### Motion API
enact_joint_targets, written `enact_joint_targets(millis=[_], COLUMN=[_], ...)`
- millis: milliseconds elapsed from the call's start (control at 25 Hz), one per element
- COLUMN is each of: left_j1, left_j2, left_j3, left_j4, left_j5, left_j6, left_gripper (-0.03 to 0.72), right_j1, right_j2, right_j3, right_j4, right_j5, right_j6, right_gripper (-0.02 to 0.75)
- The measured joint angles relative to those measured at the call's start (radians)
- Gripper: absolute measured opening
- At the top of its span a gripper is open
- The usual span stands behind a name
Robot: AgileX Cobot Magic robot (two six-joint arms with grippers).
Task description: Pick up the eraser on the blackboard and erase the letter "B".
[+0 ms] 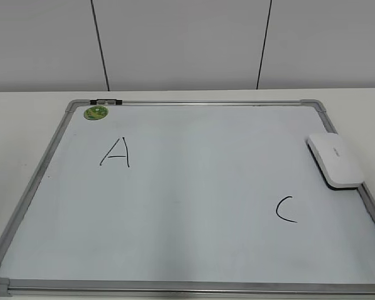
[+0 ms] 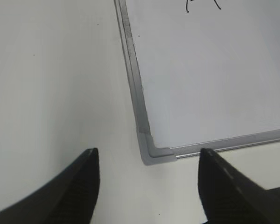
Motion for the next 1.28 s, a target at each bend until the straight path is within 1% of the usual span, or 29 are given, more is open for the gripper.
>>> enact_joint_targets(millis=[280,400,520,760,960,1200,1280], left_j1=[0.0,0.0,0.0,0.0,0.0,0.0,0.0], left_j2=[-0.28,-0.374,-0.43,-0.447,-0.447,-0.447,-0.447], left_j3=[0.128,0.171,0.195,0.202,0.21,0.21,0.21], left_j4=[0.065,0.073,0.08,0.095,0.101,0.111,0.111], left_j5=[0.085,0.096,0.116,0.128,0.133,0.133,0.133], left_j6=[0.0,0.0,0.0,-0.002,-0.013,-0.029,-0.03], left_gripper=[0.499,0.499,0.499,0.499,0.499,0.499,0.499], right_j1=[0.0,0.0,0.0,0.0,0.0,0.0,0.0], right_j2=[-0.283,-0.382,-0.435,-0.442,-0.442,-0.442,-0.442], right_j3=[0.167,0.199,0.208,0.24,0.243,0.243,0.243], right_j4=[-0.004,-0.05,-0.1,-0.144,-0.158,-0.217,-0.22], right_j5=[0.07,0.127,0.15,0.116,0.107,0.105,0.105], right_j6=[0.0,0.0,0.0,0.0,0.002,0.076,0.085], right_gripper=[0.524,0.524,0.523,0.523,0.523,0.523,0.523])
